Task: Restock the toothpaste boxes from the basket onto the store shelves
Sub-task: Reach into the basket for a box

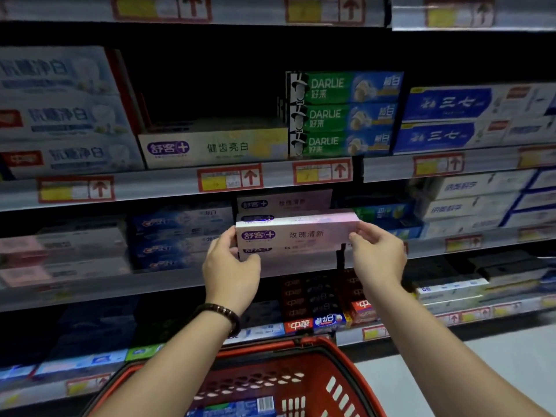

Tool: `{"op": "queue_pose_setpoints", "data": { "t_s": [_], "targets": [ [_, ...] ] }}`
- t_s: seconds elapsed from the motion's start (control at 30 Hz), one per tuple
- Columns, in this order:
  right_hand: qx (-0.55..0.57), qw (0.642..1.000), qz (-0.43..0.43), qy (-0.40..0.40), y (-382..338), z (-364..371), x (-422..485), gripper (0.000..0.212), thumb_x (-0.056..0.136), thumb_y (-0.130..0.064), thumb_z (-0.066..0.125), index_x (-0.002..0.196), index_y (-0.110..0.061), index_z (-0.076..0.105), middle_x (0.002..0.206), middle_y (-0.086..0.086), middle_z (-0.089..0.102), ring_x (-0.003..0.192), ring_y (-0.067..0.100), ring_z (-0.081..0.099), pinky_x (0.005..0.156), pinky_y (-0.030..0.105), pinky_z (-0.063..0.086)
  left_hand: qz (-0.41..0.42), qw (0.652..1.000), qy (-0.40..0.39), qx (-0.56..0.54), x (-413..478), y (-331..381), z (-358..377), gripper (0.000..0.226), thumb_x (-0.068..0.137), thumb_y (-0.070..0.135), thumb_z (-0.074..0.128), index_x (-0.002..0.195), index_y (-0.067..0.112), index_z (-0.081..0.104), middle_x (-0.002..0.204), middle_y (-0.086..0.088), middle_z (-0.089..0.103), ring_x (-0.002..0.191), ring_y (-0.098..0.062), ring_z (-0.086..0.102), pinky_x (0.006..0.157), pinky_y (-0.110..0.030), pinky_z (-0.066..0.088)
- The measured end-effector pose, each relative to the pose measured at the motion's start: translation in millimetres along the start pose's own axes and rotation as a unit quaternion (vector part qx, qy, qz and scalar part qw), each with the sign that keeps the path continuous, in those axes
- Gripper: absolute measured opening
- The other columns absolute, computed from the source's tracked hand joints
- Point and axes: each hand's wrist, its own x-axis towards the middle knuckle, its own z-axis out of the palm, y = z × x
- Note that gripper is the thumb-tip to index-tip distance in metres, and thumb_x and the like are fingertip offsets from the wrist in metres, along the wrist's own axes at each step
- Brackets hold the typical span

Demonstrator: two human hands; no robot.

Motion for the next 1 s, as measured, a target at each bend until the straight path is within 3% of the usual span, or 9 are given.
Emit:
{"op": "queue_pose_setpoints", "data": {
  "t_s": [0.13, 0.27, 0.33, 0.4, 0.57, 0.67, 0.73, 0.87, 1.0],
  "targets": [
    [0.009, 1.0, 0.001, -0.014, 8.8, 6.0, 8.5, 0.032, 0.1, -0.018, 0.07, 0.13, -0.029, 0.075, 0.095, -0.022, 0.065, 0.105, 0.01, 0.065, 0.099, 0.033, 0.053, -0.003, 1.0, -0.002, 0.0, 4.3, -4.8, 10.2, 0.058, 0.09, 0.012, 0.071, 0.143, 0.03, 0.055, 0.128, 0.015, 0.053, 0.109, -0.003, 0.054, 0.09, -0.02, 0.042],
    [0.007, 0.999, 0.01, -0.031, 11.2, 10.1, 10.0, 0.035, 0.099, -0.014, 0.067, 0.123, -0.038, 0.075, 0.093, -0.03, 0.065, 0.097, 0.005, 0.067, 0.094, 0.037, 0.058, -0.007, 1.0, 0.001, 0.003, 9.0, -12.5, 16.7, 0.062, 0.087, 0.014, 0.073, 0.145, 0.027, 0.054, 0.135, 0.012, 0.058, 0.115, -0.005, 0.057, 0.093, -0.021, 0.045],
    [-0.003, 0.999, 0.011, -0.035, 12.3, 12.5, 10.1, 0.039, 0.097, -0.013, 0.064, 0.115, -0.047, 0.072, 0.096, -0.029, 0.069, 0.098, 0.012, 0.072, 0.091, 0.044, 0.062, -0.01, 1.0, 0.001, 0.004, 10.0, -12.9, 19.2, 0.065, 0.087, 0.015, 0.073, 0.147, 0.026, 0.052, 0.136, 0.012, 0.056, 0.117, -0.005, 0.056, 0.097, -0.024, 0.046],
    [-0.013, 0.999, 0.006, -0.036, 14.4, 15.0, 11.2, 0.04, 0.096, -0.014, 0.063, 0.119, -0.045, 0.073, 0.103, -0.025, 0.072, 0.103, 0.016, 0.071, 0.093, 0.048, 0.062, -0.01, 1.0, -0.004, 0.005, 10.6, -12.7, 21.6, 0.067, 0.087, 0.017, 0.074, 0.149, 0.025, 0.05, 0.135, 0.011, 0.053, 0.119, -0.007, 0.055, 0.104, -0.032, 0.05],
    [0.002, 0.998, 0.001, -0.062, 14.5, 17.1, 16.0, 0.046, 0.098, -0.014, 0.066, 0.14, -0.03, 0.067, 0.115, -0.016, 0.068, 0.113, 0.011, 0.064, 0.099, 0.035, 0.054, -0.018, 1.0, -0.008, 0.009, 13.8, -12.3, 22.1, 0.073, 0.087, 0.021, 0.076, 0.152, 0.025, 0.044, 0.142, 0.007, 0.052, 0.126, -0.012, 0.054, 0.109, -0.042, 0.051],
    [0.001, 0.997, -0.003, -0.082, 14.9, 16.4, 16.7, 0.05, 0.098, -0.014, 0.069, 0.147, -0.024, 0.062, 0.117, -0.017, 0.063, 0.112, 0.008, 0.06, 0.105, 0.036, 0.051, -0.022, 1.0, -0.002, 0.001, 10.5, -8.8, 20.9, 0.075, 0.085, 0.018, 0.077, 0.151, 0.024, 0.042, 0.141, 0.004, 0.049, 0.107, -0.003, 0.056, 0.104, -0.034, 0.05],
    [-0.017, 0.998, -0.014, -0.063, 14.5, 15.3, 12.2, 0.048, 0.098, -0.014, 0.069, 0.144, -0.024, 0.062, 0.114, -0.015, 0.062, 0.107, 0.008, 0.06, 0.098, 0.032, 0.05, -0.02, 1.0, 0.006, 0.001, 4.9, -6.2, 20.2, 0.073, 0.085, 0.015, 0.078, 0.148, 0.022, 0.041, 0.14, 0.002, 0.042, 0.097, -0.001, 0.053, 0.1, -0.029, 0.048],
    [-0.048, 0.996, -0.064, -0.028, 15.4, 15.5, -8.5, 0.029, 0.096, -0.011, 0.065, 0.12, -0.026, 0.064, 0.116, -0.005, 0.067, 0.1, 0.007, 0.062, 0.085, 0.028, 0.05, 0.0, 1.0, -0.015, 0.024, -7.9, -4.0, 24.5, 0.063, 0.088, 0.016, 0.075, 0.141, 0.025, 0.043, 0.14, 0.003, 0.038, 0.115, -0.011, 0.051, 0.101, -0.029, 0.046],
    [-0.102, 0.984, -0.107, -0.095, 15.1, 25.7, -24.8, 0.036, 0.099, -0.017, 0.064, 0.134, -0.026, 0.066, 0.132, -0.007, 0.064, 0.122, 0.013, 0.059, 0.111, 0.04, 0.049, 0.013, 0.998, -0.056, 0.037, -8.6, -4.7, 29.3, 0.074, 0.09, 0.019, 0.073, 0.154, 0.023, 0.037, 0.146, 0.009, 0.038, 0.129, -0.009, 0.046, 0.112, -0.033, 0.045]
  ]
}}
